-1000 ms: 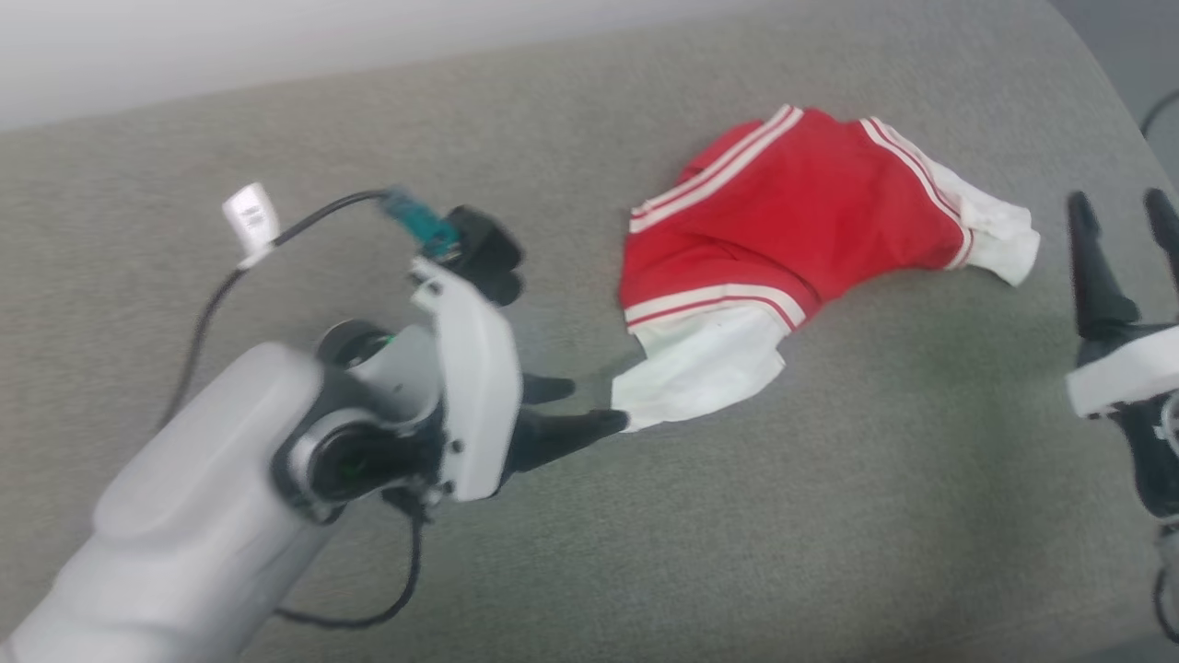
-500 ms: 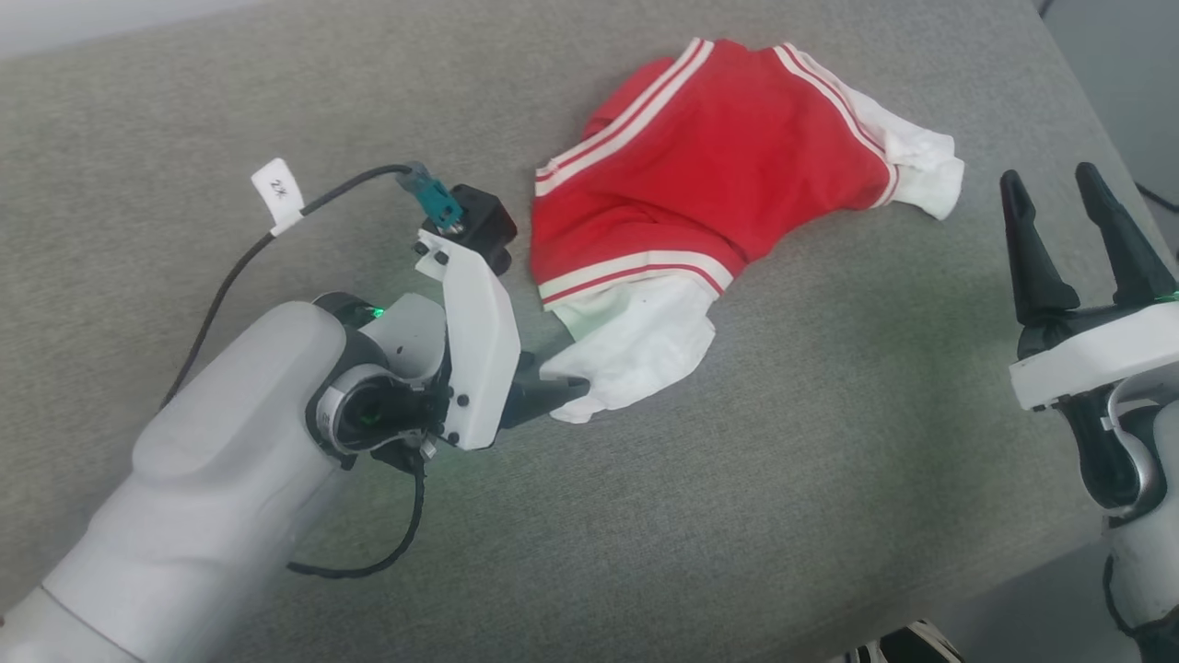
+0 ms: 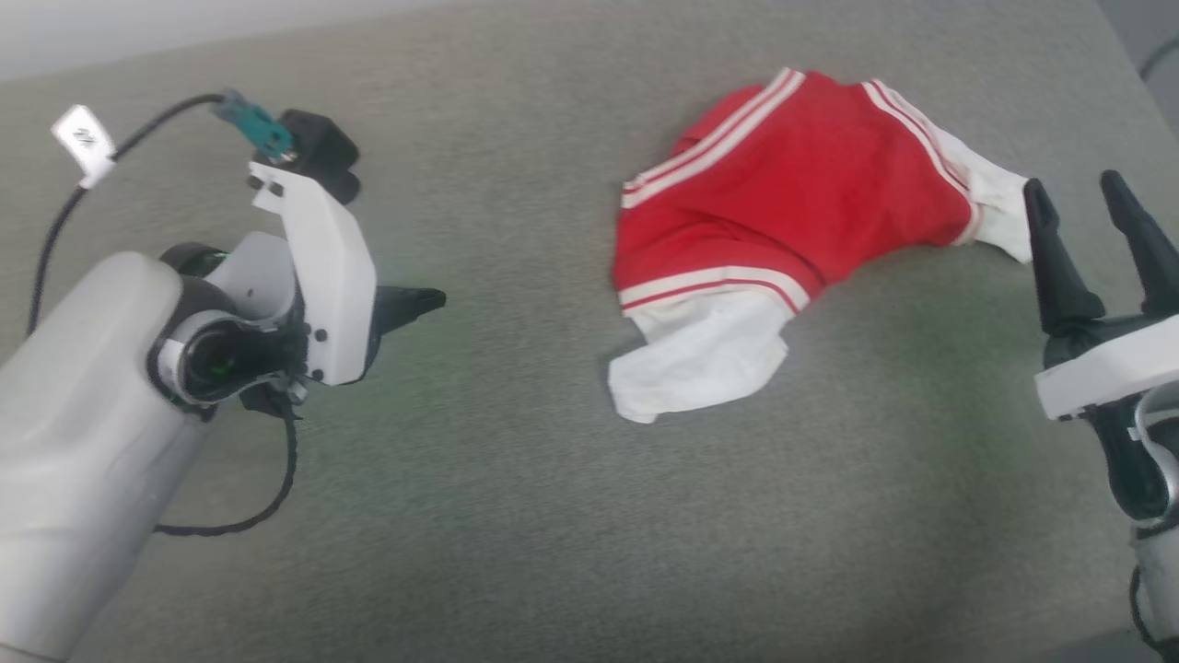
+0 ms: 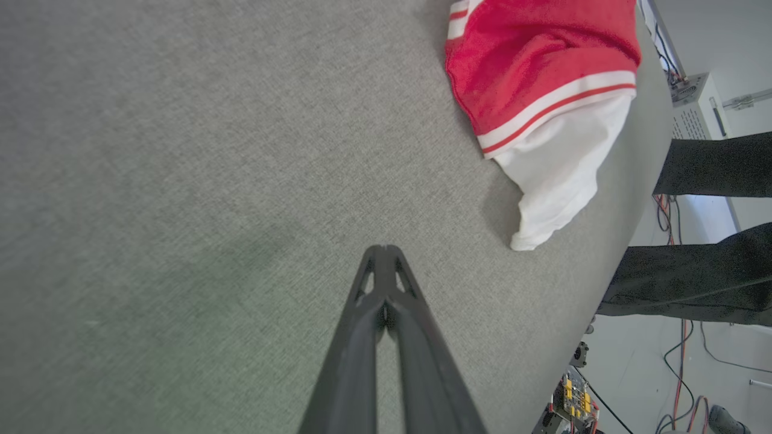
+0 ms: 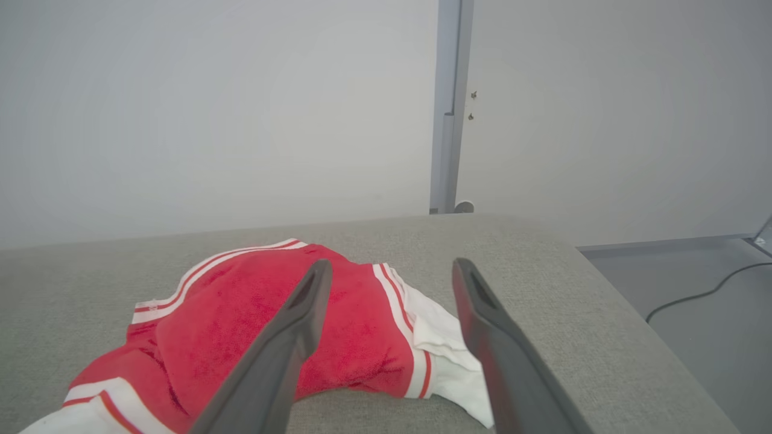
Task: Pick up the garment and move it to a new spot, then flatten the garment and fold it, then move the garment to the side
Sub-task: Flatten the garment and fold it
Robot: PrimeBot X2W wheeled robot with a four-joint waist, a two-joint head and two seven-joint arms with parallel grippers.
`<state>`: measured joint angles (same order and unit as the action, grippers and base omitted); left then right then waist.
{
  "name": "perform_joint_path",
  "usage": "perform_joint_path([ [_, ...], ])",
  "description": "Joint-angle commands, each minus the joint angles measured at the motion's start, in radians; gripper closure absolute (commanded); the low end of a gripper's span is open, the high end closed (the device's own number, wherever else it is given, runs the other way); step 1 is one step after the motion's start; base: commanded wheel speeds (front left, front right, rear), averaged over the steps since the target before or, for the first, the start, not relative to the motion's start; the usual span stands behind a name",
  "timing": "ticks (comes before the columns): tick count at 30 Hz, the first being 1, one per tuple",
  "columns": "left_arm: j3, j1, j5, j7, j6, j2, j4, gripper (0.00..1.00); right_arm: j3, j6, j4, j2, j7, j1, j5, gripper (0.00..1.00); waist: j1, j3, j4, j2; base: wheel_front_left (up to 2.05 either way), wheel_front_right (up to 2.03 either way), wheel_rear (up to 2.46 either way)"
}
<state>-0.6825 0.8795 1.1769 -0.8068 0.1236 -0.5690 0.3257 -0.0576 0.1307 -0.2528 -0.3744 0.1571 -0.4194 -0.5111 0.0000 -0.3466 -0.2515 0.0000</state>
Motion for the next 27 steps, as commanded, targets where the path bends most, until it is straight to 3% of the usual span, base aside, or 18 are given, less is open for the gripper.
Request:
perform_joint_path([
  [1,0.009,-0.022,0.018,0.002,0.005,-0.002,-0.019,1.0,0.01,0.0,0.009,-0.009,-0.008,0.013,0.004,0.0,0.0,0.029,0.044,0.0,0.0,0.0,0.0],
  [4,0.011,-0.041,0.038,-0.005,0.005,-0.015,-0.045,1.0,0.014,0.0,0.026,-0.01,-0.025,0.018,0.009,0.0,0.0,0.038,0.074,0.0,0.0,0.0,0.0],
  [7,0.002,-0.052,0.046,0.004,0.005,0.011,-0.069,1.0,0.012,0.0,0.045,-0.008,-0.039,0.004,0.013,0.0,0.0,0.037,0.08,0.0,0.0,0.0,0.0],
  [9,-0.01,-0.055,0.041,0.006,0.005,0.033,-0.082,0.69,0.01,0.0,0.055,-0.005,-0.048,-0.002,0.014,0.0,0.0,0.032,0.077,0.0,0.0,0.0,0.0],
  [10,-0.018,-0.054,0.041,-0.001,0.005,0.043,-0.088,0.38,0.008,0.0,0.062,-0.006,-0.052,-0.005,0.015,0.0,0.0,0.029,0.073,0.0,0.0,0.0,0.0],
  [11,-0.025,-0.049,0.036,-0.005,0.005,0.051,-0.095,0.0,0.009,0.0,0.069,-0.007,-0.052,-0.007,0.016,0.0,0.0,0.024,0.067,0.0,0.0,0.0,0.0],
  [21,-0.113,0.022,-0.015,-0.019,0.0,0.186,-0.052,0.0,0.016,0.0,0.071,0.027,-0.033,0.001,0.01,0.0,0.0,-0.033,-0.013,0.0,0.0,0.0,0.0],
  [27,-0.146,0.046,-0.052,0.014,0.005,0.22,0.045,0.0,-0.002,0.0,0.053,0.047,-0.01,-0.015,0.002,0.0,0.0,-0.058,-0.055,0.0,0.0,0.0,0.0],
])
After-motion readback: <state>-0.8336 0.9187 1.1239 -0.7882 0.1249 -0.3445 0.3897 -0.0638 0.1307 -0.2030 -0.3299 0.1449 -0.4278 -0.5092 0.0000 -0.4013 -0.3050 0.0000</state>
